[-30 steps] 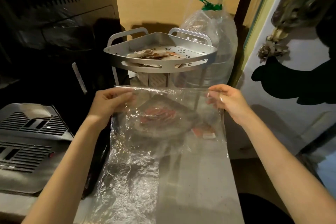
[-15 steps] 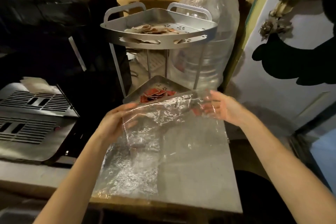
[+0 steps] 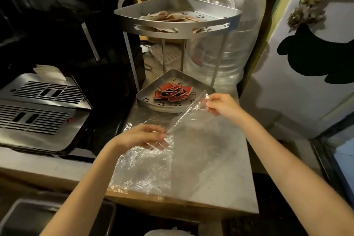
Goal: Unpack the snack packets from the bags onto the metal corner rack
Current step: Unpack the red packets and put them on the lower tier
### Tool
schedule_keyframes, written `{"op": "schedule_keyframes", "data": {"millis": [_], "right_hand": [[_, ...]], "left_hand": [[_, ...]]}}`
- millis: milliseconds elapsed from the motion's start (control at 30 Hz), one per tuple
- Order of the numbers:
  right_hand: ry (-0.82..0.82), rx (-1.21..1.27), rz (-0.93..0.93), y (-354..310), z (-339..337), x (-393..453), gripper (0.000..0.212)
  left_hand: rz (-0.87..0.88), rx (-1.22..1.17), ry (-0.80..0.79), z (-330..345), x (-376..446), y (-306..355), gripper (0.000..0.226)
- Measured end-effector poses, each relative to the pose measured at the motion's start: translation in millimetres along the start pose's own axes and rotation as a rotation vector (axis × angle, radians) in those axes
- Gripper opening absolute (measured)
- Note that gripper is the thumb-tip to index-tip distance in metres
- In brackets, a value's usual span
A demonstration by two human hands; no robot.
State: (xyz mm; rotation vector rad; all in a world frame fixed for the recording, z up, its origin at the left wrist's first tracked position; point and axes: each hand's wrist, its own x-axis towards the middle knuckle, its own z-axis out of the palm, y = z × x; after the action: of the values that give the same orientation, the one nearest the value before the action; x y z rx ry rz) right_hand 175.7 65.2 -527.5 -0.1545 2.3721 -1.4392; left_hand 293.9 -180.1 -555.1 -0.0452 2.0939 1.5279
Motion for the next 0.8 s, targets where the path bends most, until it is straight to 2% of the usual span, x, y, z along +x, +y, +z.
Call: {"op": "schedule_keyframes", "data": {"millis": [67, 133, 233, 367, 467, 633, 733, 800], "right_hand": [[-0.009, -0.020, -0.036, -6.6, 10.0, 5.6, 0.020], [-0.033, -0.042, -0.084, -13.3, 21.0, 8.3, 0.011], [-0.012, -0.062, -0.143, -18.6, 35.3, 10.9, 0.024], [0.203, -0.233, -0.277, -7.0, 47.8, 11.1, 0.041], [0.179, -0.366, -0.316, 17.5, 71.8, 0.1, 0.048], [-0.093, -0.618, -0.311, 56.3, 120.7, -11.7, 0.061], [-0.149, -0.711, -0.278, 65.1, 141.9, -9.0, 0.064], [-0.137, -0.771, -0.312, 67.3, 151.8, -5.9, 0.065]], "left_hand": [[-0.017, 0.016, 0.042, 3.6, 3.1, 3.2, 0.039], [-0.002, -0.017, 0.105, 6.1, 7.2, 3.2, 0.031], [0.045, -0.124, 0.224, 9.1, 8.9, -0.4, 0.003], [-0.023, -0.315, 0.465, 8.8, 6.3, -19.1, 0.009], [-0.146, -0.399, 0.683, 7.6, 4.0, -35.0, 0.023], [-0.247, 0.195, 0.849, 10.5, 6.6, -47.6, 0.051], [-0.158, 0.652, 0.961, 21.2, 9.4, -56.8, 0.075], [-0.027, 0.891, 0.945, 25.4, 14.7, -61.9, 0.078]]}}
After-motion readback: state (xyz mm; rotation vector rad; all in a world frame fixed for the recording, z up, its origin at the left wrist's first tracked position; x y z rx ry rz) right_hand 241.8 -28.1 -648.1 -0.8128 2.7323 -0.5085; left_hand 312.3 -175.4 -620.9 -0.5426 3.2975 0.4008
